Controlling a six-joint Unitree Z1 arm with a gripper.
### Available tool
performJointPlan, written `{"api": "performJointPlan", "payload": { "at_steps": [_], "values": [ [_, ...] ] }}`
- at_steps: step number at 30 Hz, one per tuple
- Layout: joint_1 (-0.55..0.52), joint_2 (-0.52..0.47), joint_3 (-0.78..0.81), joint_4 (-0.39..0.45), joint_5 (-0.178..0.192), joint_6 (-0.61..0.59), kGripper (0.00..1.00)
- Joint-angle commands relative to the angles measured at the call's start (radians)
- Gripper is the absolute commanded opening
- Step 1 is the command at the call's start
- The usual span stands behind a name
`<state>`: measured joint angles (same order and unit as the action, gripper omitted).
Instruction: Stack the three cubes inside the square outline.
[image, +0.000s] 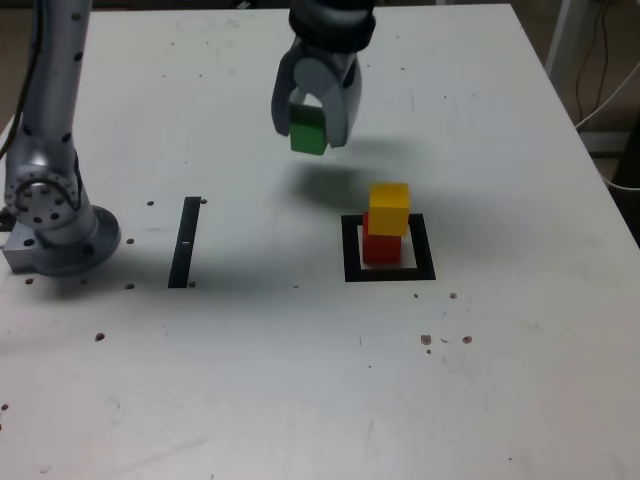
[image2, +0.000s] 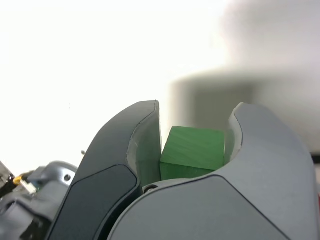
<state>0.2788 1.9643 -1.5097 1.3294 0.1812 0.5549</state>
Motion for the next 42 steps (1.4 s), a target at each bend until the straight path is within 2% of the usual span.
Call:
{"api": "performJointPlan", "payload": {
  "at_steps": [1, 8, 19, 32, 42],
  "values": [
    [-0.024, -0.014, -0.045, 0.048, -0.003, -0.022, 0.38],
    [-0.089, -0.020, -0.168, 0.156, -0.033, -0.086, 0.38],
    [-0.157, -0.012, -0.279, 0.243, -0.091, -0.187, 0.38],
    [-0.277, 0.040, -0.403, 0.281, -0.180, -0.379, 0.37],
    [-0.285, 0.093, -0.412, 0.278, -0.196, -0.402, 0.38]
  ]
}}
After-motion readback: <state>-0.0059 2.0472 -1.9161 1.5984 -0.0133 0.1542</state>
